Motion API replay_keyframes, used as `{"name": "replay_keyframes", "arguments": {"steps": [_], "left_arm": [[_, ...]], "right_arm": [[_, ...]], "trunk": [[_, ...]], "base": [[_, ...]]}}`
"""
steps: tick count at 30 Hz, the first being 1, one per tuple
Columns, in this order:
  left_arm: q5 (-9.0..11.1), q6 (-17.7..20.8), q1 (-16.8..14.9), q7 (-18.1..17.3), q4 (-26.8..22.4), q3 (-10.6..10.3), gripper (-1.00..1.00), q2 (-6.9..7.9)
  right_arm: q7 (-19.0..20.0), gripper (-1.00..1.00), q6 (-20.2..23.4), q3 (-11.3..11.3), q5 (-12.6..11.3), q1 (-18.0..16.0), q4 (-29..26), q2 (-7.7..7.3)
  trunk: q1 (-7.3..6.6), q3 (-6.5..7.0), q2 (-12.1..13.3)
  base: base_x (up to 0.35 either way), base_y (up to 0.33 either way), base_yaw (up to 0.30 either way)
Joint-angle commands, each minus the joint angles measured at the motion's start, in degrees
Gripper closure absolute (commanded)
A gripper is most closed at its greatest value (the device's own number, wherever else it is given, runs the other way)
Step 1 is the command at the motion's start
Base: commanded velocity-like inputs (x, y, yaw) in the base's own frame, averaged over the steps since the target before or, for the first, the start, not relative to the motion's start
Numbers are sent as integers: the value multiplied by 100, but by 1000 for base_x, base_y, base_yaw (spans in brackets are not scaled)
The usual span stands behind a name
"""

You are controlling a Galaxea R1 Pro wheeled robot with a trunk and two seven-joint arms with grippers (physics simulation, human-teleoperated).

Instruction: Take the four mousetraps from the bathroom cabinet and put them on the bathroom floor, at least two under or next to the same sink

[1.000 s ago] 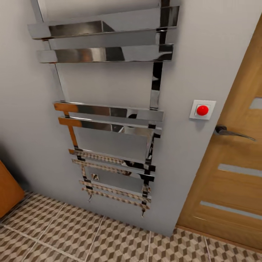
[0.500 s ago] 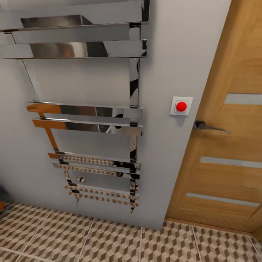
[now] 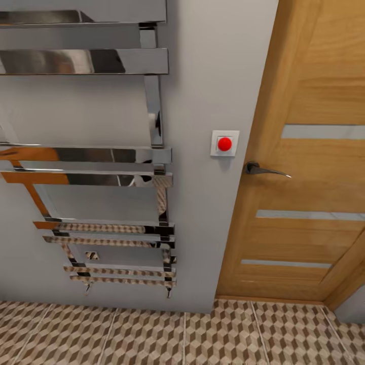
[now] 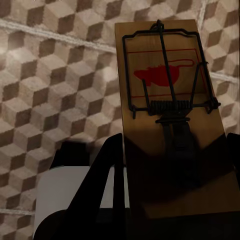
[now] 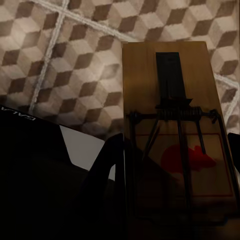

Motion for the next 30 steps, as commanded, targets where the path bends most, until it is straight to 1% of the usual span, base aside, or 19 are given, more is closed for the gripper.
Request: {"name": "replay_keyframes", "arguments": {"steps": [1,30], "left_arm": [[43,10,-3,4,-9,-30,100,6],[43,8,-3,4,-9,-30,100,6]], "right_arm": [[19,100,-43,50,-62,-10,29,7],[19,100,-43,50,-62,-10,29,7]], "trunk": [[0,-11,-3],[0,-183,-3]], "base": [[0,0,-242],[0,0,-244]]}}
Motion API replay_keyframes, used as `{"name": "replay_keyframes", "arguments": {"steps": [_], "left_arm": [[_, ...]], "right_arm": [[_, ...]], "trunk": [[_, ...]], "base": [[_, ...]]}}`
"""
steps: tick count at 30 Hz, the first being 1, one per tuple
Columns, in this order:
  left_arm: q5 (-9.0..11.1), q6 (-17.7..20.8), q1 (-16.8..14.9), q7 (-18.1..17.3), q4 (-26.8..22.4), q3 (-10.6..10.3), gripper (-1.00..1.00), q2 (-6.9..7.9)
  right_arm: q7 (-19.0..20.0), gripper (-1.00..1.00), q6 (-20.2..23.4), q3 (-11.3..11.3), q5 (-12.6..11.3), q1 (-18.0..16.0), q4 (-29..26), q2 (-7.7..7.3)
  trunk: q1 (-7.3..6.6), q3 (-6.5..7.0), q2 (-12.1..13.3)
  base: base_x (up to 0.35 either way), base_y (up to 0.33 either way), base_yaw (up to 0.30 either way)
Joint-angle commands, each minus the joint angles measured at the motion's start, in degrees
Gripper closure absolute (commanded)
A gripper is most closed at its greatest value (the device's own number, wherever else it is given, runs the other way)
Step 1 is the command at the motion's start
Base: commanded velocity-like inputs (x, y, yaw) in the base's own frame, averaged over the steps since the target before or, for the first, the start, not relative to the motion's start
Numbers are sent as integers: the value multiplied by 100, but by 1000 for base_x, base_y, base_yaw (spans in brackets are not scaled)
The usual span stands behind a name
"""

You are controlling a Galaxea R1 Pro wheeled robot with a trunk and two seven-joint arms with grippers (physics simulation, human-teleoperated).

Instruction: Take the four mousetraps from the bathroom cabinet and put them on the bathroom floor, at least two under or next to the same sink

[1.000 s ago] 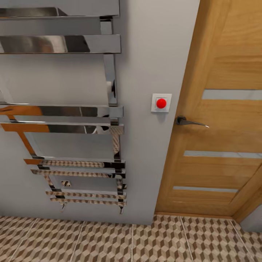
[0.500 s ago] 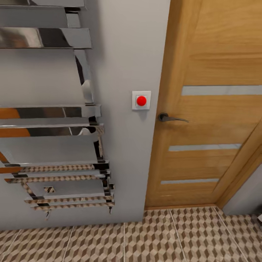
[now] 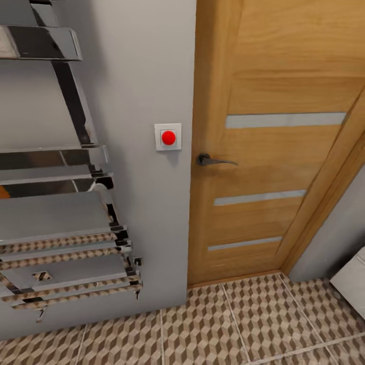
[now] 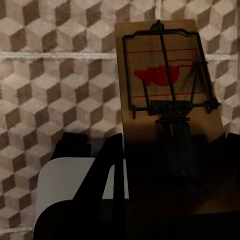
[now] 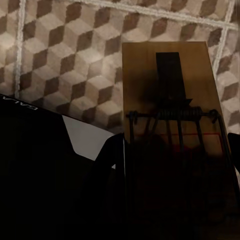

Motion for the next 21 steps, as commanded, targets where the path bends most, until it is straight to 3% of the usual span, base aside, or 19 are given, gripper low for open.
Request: {"name": "replay_keyframes", "arguments": {"steps": [1,21], "left_arm": [[44,9,-3,3,-9,-30,100,6],[50,6,-3,3,-9,-27,100,19]], "right_arm": [[19,100,-43,50,-62,-10,29,7],[11,100,-58,50,-59,-10,20,7]], "trunk": [[0,-11,-3],[0,-128,-3]], "base": [[0,0,-245],[0,0,-245]]}}
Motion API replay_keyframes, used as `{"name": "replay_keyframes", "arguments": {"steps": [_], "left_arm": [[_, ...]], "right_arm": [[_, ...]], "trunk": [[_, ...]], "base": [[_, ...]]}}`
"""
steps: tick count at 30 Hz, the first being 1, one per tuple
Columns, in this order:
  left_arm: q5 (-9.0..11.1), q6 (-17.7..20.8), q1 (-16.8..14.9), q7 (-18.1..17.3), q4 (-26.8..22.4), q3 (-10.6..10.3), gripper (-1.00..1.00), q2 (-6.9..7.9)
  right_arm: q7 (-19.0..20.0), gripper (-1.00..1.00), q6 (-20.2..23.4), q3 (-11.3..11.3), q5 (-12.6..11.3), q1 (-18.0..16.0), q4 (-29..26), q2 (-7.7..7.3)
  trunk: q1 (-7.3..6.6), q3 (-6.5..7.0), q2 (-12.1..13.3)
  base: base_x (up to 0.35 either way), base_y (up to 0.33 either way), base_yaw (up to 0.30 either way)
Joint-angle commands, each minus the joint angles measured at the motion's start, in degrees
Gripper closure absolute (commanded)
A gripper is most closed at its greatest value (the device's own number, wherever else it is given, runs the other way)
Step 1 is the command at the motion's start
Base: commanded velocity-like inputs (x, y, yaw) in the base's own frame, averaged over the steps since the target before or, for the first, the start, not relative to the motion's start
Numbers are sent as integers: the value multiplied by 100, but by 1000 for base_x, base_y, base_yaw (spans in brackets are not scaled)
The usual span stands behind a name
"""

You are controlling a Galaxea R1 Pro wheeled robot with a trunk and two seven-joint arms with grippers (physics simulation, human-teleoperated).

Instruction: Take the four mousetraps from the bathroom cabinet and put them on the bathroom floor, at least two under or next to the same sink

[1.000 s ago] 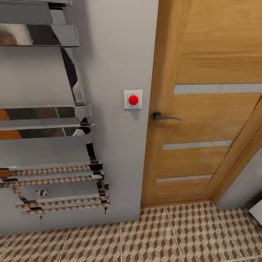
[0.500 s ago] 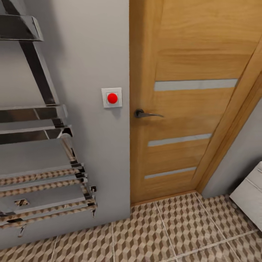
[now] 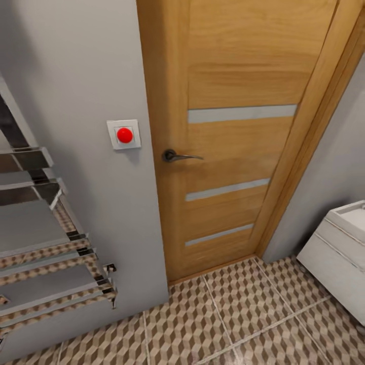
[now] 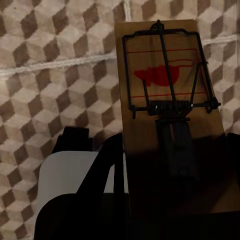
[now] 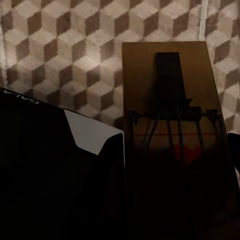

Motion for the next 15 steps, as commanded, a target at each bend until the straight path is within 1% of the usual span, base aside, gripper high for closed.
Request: {"name": "replay_keyframes", "arguments": {"steps": [1,15], "left_arm": [[45,8,-3,3,-9,-30,100,5],[46,6,-3,5,-2,-25,100,17]], "right_arm": [[20,100,-44,50,-61,-9,29,7],[17,100,-54,49,-56,-9,29,-1]], "trunk": [[0,-11,-3],[0,-92,-3]], "base": [[0,0,-245],[0,0,-247]]}}
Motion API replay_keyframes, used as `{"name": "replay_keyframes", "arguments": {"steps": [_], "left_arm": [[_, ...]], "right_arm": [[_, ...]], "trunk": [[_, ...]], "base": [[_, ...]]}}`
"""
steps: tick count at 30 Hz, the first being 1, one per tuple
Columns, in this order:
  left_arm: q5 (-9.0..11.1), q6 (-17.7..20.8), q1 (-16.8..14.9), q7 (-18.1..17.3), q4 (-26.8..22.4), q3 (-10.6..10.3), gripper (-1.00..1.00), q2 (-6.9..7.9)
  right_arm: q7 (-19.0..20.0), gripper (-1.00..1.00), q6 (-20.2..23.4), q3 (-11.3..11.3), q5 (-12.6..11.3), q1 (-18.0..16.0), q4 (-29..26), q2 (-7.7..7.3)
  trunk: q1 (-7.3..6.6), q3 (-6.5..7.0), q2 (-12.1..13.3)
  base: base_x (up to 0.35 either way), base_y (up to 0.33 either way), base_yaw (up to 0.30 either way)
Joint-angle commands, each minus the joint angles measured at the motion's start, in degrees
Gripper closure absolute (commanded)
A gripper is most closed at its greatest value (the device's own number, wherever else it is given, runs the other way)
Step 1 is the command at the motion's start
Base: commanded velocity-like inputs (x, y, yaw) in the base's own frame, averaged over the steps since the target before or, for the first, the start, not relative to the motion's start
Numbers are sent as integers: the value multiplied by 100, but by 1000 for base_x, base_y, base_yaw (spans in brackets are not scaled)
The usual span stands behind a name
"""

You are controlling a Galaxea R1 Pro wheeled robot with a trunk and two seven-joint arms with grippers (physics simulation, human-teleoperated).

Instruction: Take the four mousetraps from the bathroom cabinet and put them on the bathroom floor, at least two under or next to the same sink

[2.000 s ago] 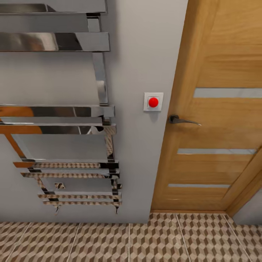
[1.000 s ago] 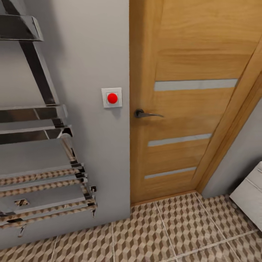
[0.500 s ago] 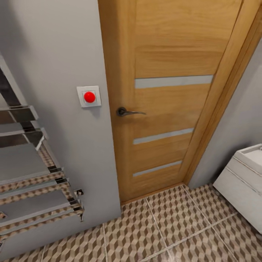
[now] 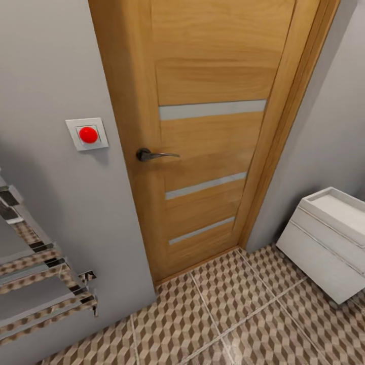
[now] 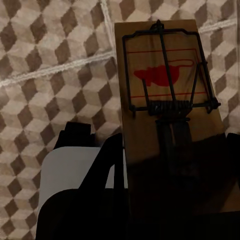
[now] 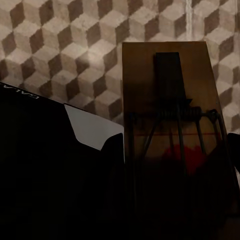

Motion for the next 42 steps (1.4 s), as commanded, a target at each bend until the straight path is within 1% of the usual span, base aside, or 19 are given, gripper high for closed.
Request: {"name": "replay_keyframes", "arguments": {"steps": [1,42], "left_arm": [[44,9,-3,3,-9,-31,100,6],[62,1,-3,9,-7,-30,100,18]], "right_arm": [[18,100,-43,50,-61,-9,29,7],[18,100,-43,50,-61,-9,24,6]], "trunk": [[0,-11,-3],[0,-244,-3]], "base": [[0,0,-248],[0,0,-252]]}}
